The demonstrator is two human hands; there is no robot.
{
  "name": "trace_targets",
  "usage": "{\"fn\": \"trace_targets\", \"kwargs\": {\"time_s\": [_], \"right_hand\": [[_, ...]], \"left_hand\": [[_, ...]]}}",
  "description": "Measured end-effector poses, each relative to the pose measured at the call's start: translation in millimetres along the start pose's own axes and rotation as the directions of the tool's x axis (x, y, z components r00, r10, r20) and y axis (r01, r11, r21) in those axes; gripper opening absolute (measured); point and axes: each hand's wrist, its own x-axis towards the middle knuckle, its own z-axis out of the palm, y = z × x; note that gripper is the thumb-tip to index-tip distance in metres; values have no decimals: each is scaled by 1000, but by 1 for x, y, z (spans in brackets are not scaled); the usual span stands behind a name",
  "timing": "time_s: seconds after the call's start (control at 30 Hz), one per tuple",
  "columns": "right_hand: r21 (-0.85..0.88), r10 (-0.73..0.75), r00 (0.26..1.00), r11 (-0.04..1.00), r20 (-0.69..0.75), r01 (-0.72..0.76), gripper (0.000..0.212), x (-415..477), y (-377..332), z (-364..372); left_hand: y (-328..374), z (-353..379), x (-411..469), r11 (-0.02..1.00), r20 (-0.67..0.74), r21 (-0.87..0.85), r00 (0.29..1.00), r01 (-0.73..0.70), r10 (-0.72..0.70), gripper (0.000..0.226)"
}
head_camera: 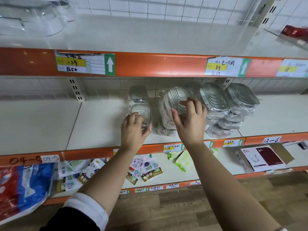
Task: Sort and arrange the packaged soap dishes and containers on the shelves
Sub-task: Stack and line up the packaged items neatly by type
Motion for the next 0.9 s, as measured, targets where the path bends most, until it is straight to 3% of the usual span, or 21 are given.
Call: {"fn": "trace_targets", "kwargs": {"time_s": [0.4,0.67,0.9], "right_hand": [[83,69,996,994,57,-74,29,-62,-47,-102],[108,6,997,994,80,-14,39,-69,-84,-175],[226,-100,995,969,6,96,32,-52,-109,-202]], "left_hand": [[47,-110,-78,996,23,56,997,-75,73,35],[85,-199,-119,997,-25,-1,997,-73,73,44],[98,-250,-124,996,-131,-24,988,-89,85,42]]}}
